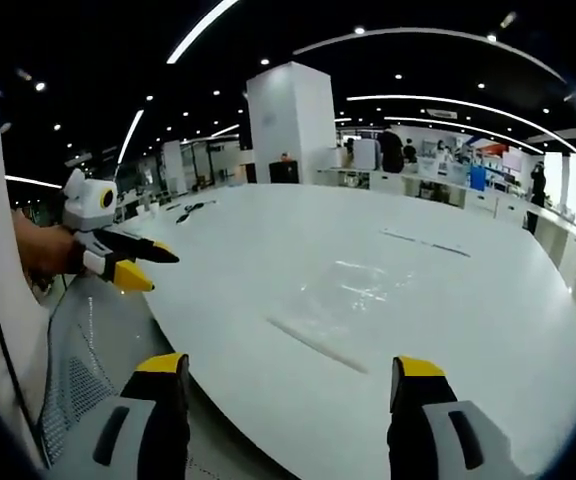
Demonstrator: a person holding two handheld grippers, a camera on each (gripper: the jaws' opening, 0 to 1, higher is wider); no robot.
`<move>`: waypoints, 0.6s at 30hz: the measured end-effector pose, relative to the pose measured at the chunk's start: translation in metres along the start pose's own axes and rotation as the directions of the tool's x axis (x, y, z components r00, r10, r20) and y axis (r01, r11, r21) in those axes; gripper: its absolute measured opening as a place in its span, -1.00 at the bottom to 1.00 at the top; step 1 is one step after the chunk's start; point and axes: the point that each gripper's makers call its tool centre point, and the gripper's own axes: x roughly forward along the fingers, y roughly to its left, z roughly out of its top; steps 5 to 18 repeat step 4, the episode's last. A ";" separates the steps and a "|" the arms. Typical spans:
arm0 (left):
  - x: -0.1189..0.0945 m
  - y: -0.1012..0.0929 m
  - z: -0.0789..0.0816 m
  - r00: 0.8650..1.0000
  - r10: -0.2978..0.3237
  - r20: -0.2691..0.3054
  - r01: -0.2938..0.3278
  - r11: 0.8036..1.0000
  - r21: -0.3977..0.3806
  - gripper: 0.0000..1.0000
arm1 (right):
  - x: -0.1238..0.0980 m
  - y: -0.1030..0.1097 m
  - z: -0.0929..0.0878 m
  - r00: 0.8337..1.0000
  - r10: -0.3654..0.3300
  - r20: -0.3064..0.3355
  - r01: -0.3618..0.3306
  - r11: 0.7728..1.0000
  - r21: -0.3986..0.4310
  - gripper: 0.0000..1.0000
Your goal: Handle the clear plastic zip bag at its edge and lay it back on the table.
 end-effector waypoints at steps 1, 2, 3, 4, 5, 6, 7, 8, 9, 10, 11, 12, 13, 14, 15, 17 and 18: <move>0.000 0.001 0.000 1.000 0.003 0.002 -0.003 1.000 0.000 0.32 | 0.000 0.000 0.000 1.000 -0.001 0.001 0.001 1.000 -0.001 0.66; 0.000 0.003 0.000 1.000 0.006 0.005 -0.006 1.000 0.003 0.33 | 0.000 0.000 0.000 1.000 -0.001 -0.001 0.001 1.000 -0.002 0.66; 0.000 0.003 0.000 1.000 0.007 0.009 -0.007 1.000 0.004 0.35 | 0.000 0.000 0.000 1.000 -0.002 0.000 0.002 1.000 -0.001 0.66; 0.000 0.003 0.002 1.000 0.009 0.015 -0.009 1.000 0.005 0.36 | 0.001 0.000 0.000 1.000 -0.003 0.002 0.003 1.000 -0.003 0.67; 0.000 0.003 0.002 1.000 0.009 0.015 -0.009 1.000 0.005 0.36 | 0.001 0.000 0.000 1.000 -0.003 0.002 0.003 1.000 -0.003 0.67; 0.000 0.003 0.002 1.000 0.009 0.015 -0.009 1.000 0.005 0.36 | 0.001 0.000 0.000 1.000 -0.003 0.002 0.003 1.000 -0.003 0.67; 0.000 0.003 0.002 1.000 0.009 0.015 -0.009 1.000 0.005 0.36 | 0.001 0.000 0.000 1.000 -0.003 0.002 0.003 1.000 -0.003 0.67; 0.000 0.003 0.002 1.000 0.009 0.015 -0.009 1.000 0.005 0.36 | 0.001 0.000 0.000 1.000 -0.003 0.002 0.003 1.000 -0.003 0.67; 0.000 0.003 0.002 1.000 0.009 0.015 -0.009 1.000 0.005 0.36 | 0.001 0.000 0.000 1.000 -0.003 0.002 0.003 1.000 -0.003 0.67; 0.000 0.003 0.002 1.000 0.009 0.015 -0.009 1.000 0.005 0.36 | 0.001 0.000 0.000 1.000 -0.003 0.002 0.003 1.000 -0.003 0.67; 0.000 0.003 0.002 1.000 0.009 0.015 -0.009 1.000 0.005 0.36 | 0.001 0.000 0.000 1.000 -0.003 0.002 0.003 1.000 -0.003 0.67; 0.000 0.003 0.002 1.000 0.009 0.015 -0.009 1.000 0.005 0.36 | 0.001 0.000 0.000 1.000 -0.003 0.002 0.003 1.000 -0.003 0.67; 0.000 0.003 0.002 1.000 0.009 0.015 -0.009 1.000 0.005 0.36 | 0.001 0.000 0.000 1.000 -0.003 0.002 0.003 1.000 -0.003 0.67; 0.000 0.003 0.002 1.000 0.009 0.015 -0.009 1.000 0.005 0.36 | 0.001 0.000 0.000 1.000 -0.003 0.002 0.003 1.000 -0.003 0.67; 0.000 0.003 0.002 1.000 0.009 0.015 -0.009 1.000 0.005 0.36 | 0.001 0.000 0.000 1.000 -0.003 0.002 0.003 1.000 -0.003 0.67; 0.000 0.003 0.002 1.000 0.009 0.015 -0.009 1.000 0.005 0.36 | 0.001 0.000 0.000 1.000 -0.003 0.002 0.003 1.000 -0.003 0.67; 0.000 0.003 0.002 1.000 0.009 0.015 -0.009 1.000 0.005 0.36 | 0.001 0.000 0.000 1.000 -0.003 0.002 0.003 1.000 -0.003 0.67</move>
